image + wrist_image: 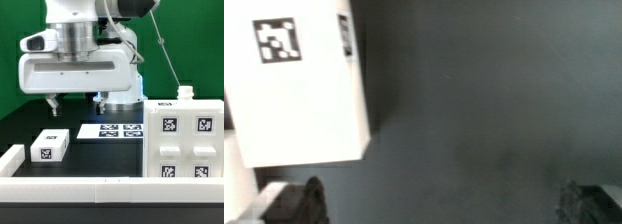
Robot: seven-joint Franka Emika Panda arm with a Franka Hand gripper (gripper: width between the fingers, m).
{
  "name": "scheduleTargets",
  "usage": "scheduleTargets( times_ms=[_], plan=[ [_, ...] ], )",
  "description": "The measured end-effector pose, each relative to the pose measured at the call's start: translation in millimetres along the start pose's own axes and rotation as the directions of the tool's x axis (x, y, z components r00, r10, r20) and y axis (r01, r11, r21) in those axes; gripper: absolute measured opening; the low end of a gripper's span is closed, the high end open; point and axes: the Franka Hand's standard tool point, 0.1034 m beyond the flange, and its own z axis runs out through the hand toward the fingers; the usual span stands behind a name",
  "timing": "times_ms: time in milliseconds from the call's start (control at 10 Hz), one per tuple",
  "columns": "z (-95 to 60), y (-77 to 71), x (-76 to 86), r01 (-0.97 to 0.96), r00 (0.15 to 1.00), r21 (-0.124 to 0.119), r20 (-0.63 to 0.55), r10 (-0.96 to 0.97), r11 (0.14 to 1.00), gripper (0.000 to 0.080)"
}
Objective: Assemble cabinet
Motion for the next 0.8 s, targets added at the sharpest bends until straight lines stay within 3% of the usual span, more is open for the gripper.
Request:
scheduleTargets(
  times_ms=[500, 800],
  plan=[
    [3.2, 4.4, -2.3, 0.019, 1.0, 0.001, 0.002, -0.019, 1.0, 0.0648],
    [34.5, 47.7, -36.5, 0.065, 0.998, -0.005, 0.0, -0.065, 0.998, 0.0648]
  ],
)
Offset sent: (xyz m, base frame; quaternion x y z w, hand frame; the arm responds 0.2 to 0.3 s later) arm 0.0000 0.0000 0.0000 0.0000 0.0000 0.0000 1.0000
